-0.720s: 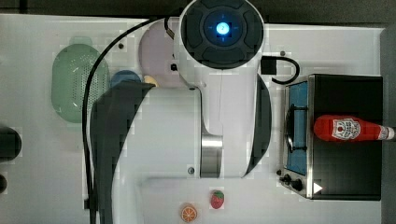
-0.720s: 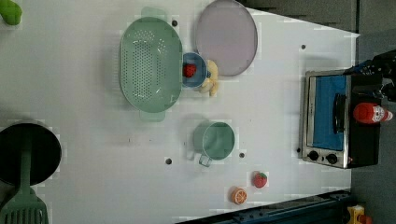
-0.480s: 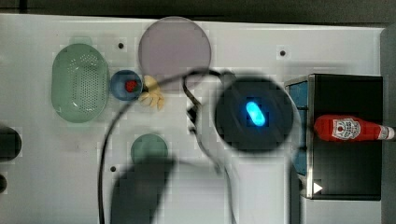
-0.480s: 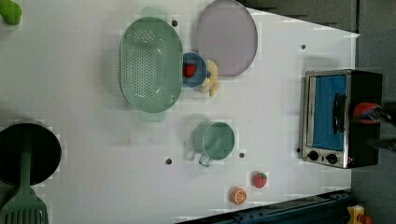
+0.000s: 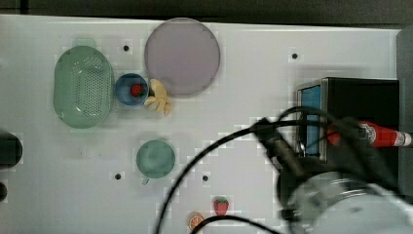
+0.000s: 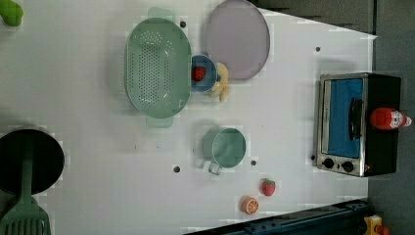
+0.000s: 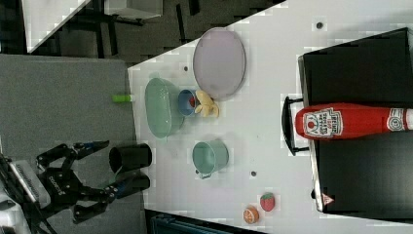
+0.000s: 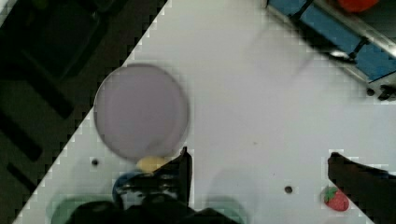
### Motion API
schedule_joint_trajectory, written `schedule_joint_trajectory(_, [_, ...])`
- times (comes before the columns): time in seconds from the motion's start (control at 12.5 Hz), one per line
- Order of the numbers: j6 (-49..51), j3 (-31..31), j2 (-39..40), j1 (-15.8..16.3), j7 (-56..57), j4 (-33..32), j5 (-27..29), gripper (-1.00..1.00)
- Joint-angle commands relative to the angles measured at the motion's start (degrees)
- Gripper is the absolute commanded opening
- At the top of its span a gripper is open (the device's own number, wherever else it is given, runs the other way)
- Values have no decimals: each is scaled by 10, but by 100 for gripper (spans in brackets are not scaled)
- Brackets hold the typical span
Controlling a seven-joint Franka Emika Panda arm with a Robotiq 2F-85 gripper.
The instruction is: Pick Ketchup from oven and place it on table.
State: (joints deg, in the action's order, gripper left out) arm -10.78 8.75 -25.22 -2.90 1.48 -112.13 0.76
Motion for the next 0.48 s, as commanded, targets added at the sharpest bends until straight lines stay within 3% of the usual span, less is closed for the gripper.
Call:
schedule_joint_trajectory(0.08, [-25,61,80,-16,-12,-16,-6,100])
schedule_joint_trajectory(0.48, [-78,153,143,-23,-12,-15,-6,100])
